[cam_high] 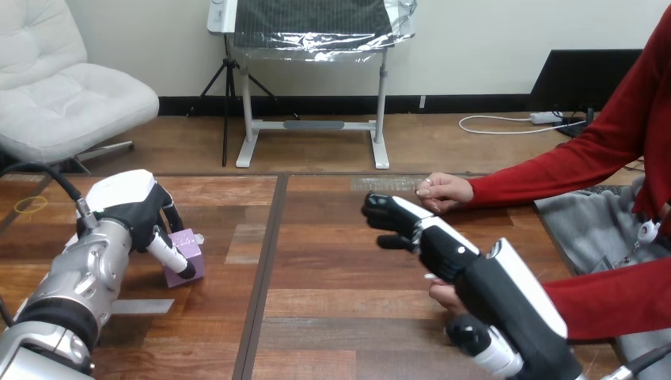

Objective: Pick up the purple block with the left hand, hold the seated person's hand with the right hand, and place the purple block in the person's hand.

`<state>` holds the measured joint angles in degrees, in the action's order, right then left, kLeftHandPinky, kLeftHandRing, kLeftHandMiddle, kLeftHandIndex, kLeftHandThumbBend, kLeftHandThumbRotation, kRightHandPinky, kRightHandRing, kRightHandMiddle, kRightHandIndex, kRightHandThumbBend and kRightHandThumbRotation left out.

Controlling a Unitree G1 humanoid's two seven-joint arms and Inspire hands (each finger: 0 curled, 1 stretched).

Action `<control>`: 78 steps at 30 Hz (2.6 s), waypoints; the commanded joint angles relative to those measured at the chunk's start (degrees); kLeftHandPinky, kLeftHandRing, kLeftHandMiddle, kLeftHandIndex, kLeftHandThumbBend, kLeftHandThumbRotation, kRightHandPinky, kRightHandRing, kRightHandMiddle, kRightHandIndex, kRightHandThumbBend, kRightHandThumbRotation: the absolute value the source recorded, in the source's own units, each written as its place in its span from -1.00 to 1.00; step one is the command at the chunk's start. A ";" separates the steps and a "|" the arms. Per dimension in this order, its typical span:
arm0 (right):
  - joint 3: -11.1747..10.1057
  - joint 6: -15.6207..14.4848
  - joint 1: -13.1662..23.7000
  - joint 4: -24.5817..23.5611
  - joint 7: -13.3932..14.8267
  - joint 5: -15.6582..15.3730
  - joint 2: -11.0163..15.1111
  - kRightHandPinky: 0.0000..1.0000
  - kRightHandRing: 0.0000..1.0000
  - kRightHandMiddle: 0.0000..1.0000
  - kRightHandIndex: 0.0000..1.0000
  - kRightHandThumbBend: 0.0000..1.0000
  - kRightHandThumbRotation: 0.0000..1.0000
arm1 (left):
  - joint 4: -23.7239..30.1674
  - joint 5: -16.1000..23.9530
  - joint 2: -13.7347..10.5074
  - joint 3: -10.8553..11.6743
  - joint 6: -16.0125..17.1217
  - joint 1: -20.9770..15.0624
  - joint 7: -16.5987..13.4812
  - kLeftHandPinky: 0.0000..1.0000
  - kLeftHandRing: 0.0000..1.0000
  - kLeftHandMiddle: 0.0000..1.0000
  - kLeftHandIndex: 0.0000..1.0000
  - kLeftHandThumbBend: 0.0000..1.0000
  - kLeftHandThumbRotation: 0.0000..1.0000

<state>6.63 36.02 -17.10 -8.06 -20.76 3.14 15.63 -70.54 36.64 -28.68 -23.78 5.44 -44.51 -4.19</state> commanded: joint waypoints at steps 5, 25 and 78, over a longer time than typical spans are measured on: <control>-4.84 0.80 7.40 2.64 2.40 -1.72 1.18 0.66 0.77 0.78 0.78 1.00 1.00 | 3.04 -0.78 -0.67 0.89 1.13 -3.49 -1.81 -0.49 -0.30 -0.11 -0.06 0.48 -1.00; -11.66 2.62 23.27 20.66 4.83 -8.79 9.99 0.55 0.71 0.77 0.75 1.00 0.86 | 8.57 -2.46 -0.81 2.69 4.72 -2.23 -2.96 -0.49 -0.33 -0.14 -0.09 0.49 -1.00; -3.19 1.82 48.90 54.86 0.07 -24.67 28.48 0.64 0.93 0.94 0.95 1.00 -0.30 | 46.14 -5.33 -3.42 12.02 1.55 12.20 3.34 -0.51 -0.40 -0.21 -0.10 0.45 -1.00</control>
<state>1.93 37.95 25.58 45.31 -19.97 -20.59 42.61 -29.85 31.93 -30.39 -14.43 7.56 -31.37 -1.05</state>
